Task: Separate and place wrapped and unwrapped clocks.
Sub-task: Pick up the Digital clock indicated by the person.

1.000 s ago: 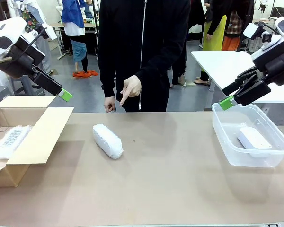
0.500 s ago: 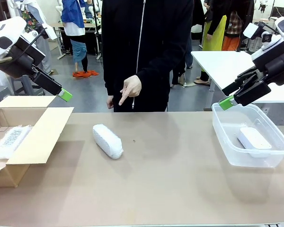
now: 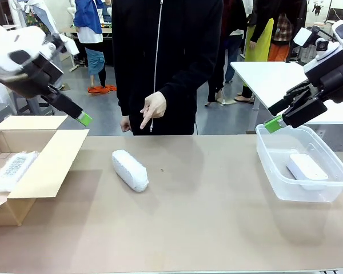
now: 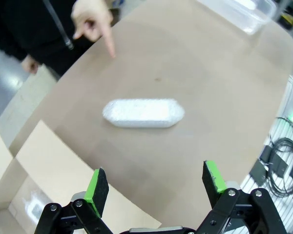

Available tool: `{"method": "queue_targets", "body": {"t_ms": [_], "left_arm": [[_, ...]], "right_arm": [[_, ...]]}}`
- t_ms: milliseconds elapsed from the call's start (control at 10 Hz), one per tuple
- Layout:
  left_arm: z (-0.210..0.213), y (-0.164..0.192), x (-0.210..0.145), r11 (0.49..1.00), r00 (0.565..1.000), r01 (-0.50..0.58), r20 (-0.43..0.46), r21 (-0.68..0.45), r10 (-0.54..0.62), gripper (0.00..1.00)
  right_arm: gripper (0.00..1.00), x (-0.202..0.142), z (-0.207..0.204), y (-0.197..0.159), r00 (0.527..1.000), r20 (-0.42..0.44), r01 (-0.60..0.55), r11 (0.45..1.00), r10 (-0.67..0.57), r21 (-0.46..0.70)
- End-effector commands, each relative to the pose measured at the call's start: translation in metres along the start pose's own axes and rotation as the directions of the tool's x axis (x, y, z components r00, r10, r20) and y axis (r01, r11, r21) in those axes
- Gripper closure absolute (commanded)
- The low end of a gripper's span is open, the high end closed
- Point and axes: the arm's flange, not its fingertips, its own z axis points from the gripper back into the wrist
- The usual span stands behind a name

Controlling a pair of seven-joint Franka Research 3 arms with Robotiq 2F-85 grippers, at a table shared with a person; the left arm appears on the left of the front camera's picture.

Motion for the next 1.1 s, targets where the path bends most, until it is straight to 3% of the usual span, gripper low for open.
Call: {"method": "queue_targets", "body": {"t_ms": [0, 100, 200, 400, 500, 600, 700, 1000], "left_arm": [[-0.033, -0.024, 0.009, 0.985, 0.982, -0.138, -0.111, 0.105, 0.150, 0.00], [-0.049, -0.034, 0.012, 0.977, 0.970, -0.183, -0.139, 0.112, 0.198, 0.00], [-0.061, -0.040, 0.010, 0.983, 0.970, -0.146, -0.179, 0.113, 0.165, 0.00], [-0.086, -0.050, 0.010, 0.998, 0.970, 0.057, -0.233, -0.040, -0.065, 0.00], [-0.100, -0.052, 0.008, 0.979, 0.943, 0.168, -0.271, -0.114, -0.193, 0.00], [-0.116, -0.043, 0.010, 0.984, 0.961, 0.100, -0.242, -0.146, -0.134, 0.00], [-0.097, -0.065, 0.004, 0.999, 0.968, 0.041, -0.246, -0.018, -0.045, 0.00], [-0.110, -0.062, 0.005, 0.994, 0.963, 0.080, -0.253, -0.068, -0.095, 0.00]], "right_arm": [[0.00, 0.002, -0.003, -0.002, 1.000, 0.019, 0.002, 1.000, -0.002, 0.022], [0.00, 0.002, -0.003, -0.002, 1.000, 0.019, 0.002, 1.000, -0.002, 0.022], [0.00, 0.002, -0.003, -0.002, 1.000, 0.019, 0.002, 1.000, -0.002, 0.022], [0.00, 0.002, -0.003, -0.002, 1.000, 0.019, 0.002, 1.000, -0.002, 0.022], [0.00, 0.002, -0.003, -0.002, 1.000, 0.019, 0.002, 1.000, -0.002, 0.022], [0.00, 0.002, -0.003, -0.002, 1.000, 0.019, 0.002, 1.000, -0.002, 0.022], [0.00, 0.002, -0.003, -0.002, 1.000, 0.019, 0.002, 1.000, -0.002, 0.022], [0.00, 0.002, -0.003, -0.002, 1.000, 0.019, 0.002, 1.000, -0.002, 0.022]]}}
